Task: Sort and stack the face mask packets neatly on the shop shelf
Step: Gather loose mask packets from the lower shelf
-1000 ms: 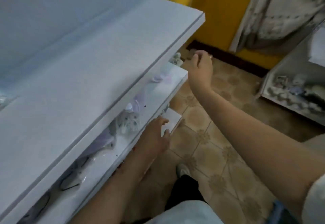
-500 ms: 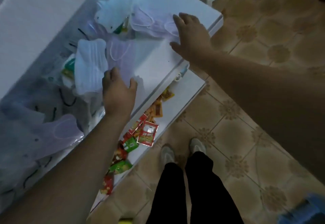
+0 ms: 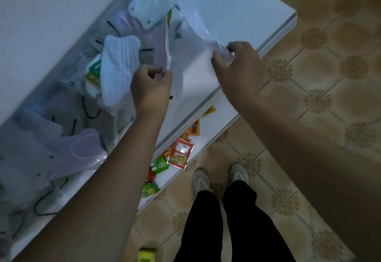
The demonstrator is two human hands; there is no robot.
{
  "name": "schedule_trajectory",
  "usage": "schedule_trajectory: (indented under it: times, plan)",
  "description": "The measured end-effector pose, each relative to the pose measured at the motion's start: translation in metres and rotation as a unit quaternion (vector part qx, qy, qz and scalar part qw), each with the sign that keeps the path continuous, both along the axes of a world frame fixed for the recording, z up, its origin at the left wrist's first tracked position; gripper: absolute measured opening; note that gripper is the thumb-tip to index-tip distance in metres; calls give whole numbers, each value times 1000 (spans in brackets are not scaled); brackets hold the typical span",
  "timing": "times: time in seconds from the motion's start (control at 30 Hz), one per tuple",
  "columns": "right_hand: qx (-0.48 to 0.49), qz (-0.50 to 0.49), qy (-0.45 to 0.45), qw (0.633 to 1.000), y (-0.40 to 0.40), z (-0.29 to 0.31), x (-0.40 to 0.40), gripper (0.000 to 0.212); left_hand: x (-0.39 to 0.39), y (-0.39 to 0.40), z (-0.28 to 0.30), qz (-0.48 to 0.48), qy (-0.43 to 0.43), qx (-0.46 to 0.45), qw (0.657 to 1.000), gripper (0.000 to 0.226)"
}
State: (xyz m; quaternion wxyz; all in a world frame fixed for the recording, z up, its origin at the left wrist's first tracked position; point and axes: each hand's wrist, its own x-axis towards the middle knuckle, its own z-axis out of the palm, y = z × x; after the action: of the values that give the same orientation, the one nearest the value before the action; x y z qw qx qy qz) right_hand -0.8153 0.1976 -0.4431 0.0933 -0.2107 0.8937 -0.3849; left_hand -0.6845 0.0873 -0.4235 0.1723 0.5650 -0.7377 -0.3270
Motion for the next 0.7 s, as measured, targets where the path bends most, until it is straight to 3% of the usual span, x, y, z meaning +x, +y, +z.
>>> schedule_trajectory:
  times: [0.13, 0.23, 0.33, 0.43, 0.53, 0.6, 0.63, 0.67, 0.7]
  plan:
    - [-135, -90, -193, 968, 6, 13, 35, 23, -4, 10, -17, -74, -60, 2, 995, 32]
    - [-154, -135, -221, 954, 13, 12, 47, 18, -2, 17, -30, -100, -116, -79, 985, 50]
    - [-145, -136, -207, 958, 19, 12, 53, 19, 0, 16, -35, -56, -143, -101, 983, 61]
    - [-129, -84, -169, 974, 19, 12, 62, 27, -1, 13, -36, -25, -78, -45, 996, 75]
    - [-107, -40, -162, 980, 13, 6, 71, 31, -2, 11, -29, 25, 29, 66, 997, 66]
    - [-97, -3, -157, 983, 10, -2, 76, 35, -2, 13, -19, 82, 177, 217, 956, 39]
    - [-88, 31, -147, 985, 9, -5, 78, 40, -3, 15, -14, 92, 257, 317, 908, 35]
    - [-69, 77, -127, 986, 8, -9, 80, 47, -3, 16, -12, 90, 311, 396, 859, 41]
    - [-46, 130, -103, 985, 7, -12, 81, 55, -2, 19, -6, 67, 325, 433, 838, 50]
